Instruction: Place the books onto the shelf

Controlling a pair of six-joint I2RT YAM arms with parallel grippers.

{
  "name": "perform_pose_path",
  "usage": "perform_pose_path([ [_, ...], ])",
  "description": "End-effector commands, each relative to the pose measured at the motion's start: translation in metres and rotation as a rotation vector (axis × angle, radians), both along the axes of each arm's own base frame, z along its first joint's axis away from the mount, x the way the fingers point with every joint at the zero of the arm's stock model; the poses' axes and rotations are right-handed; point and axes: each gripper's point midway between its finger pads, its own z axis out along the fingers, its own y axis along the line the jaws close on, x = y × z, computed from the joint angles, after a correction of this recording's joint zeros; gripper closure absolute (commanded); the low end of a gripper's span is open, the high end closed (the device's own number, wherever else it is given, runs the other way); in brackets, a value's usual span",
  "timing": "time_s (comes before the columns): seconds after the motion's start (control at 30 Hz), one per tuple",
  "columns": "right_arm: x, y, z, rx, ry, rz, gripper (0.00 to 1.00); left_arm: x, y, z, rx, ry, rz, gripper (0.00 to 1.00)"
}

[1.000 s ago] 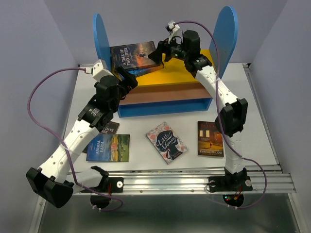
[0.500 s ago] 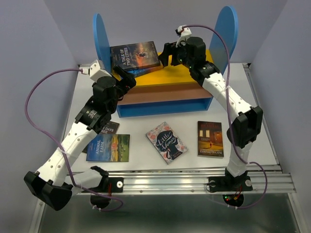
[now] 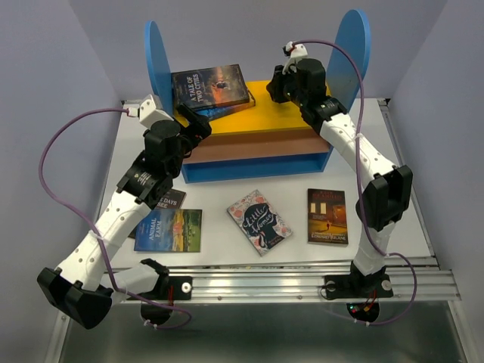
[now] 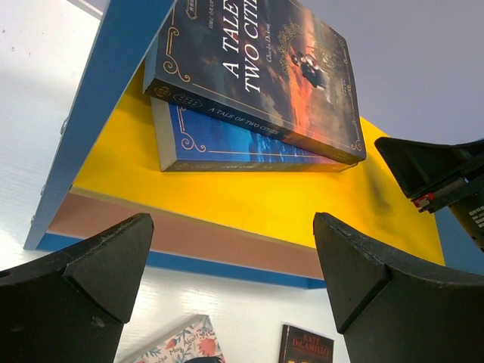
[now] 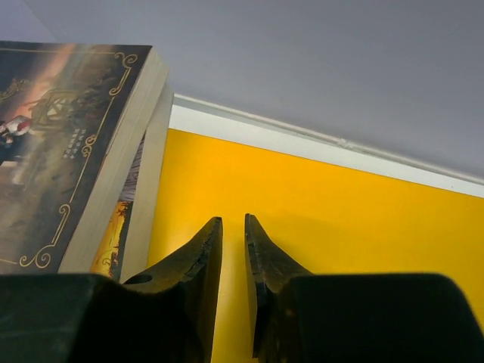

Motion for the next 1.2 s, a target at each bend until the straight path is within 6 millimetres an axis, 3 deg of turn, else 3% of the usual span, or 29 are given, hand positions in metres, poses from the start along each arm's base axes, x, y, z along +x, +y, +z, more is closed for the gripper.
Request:
perform_pose_path([
  [0.0,-0.005,0.022,-0.008,0.002,-0.003,0.135,0.76,-0.002,0.005,0.022,-0.018,-0.068,0.012,0.01],
  [0.17,-0.023,0.052,-0.022,0.008,0.018,0.358,0.77,-0.001,0.007,0.024,-0.016,-0.071,0.022,0.01],
  [0.37,-0.039,0.066,-0.032,0.023,0.041,0.482,0.77,0.000,0.011,0.025,-0.012,-0.071,0.042,0.01],
  [0.5,-0.070,0.086,-0.040,0.020,0.045,0.604,0.78,0.000,0.014,0.024,-0.010,-0.069,0.054,0.01],
  [0.63,-0.098,0.104,-0.037,0.030,0.023,0.697,0.78,0.000,0.016,0.023,-0.011,-0.067,0.061,0.01],
  [0.93,-0.138,0.129,-0.024,0.044,-0.035,0.775,0.78,-0.004,0.023,0.020,-0.011,-0.064,0.086,0.01],
  [1.17,-0.136,0.135,-0.022,0.051,-0.057,0.775,0.77,-0.002,0.025,0.019,-0.008,-0.066,0.094,0.01],
])
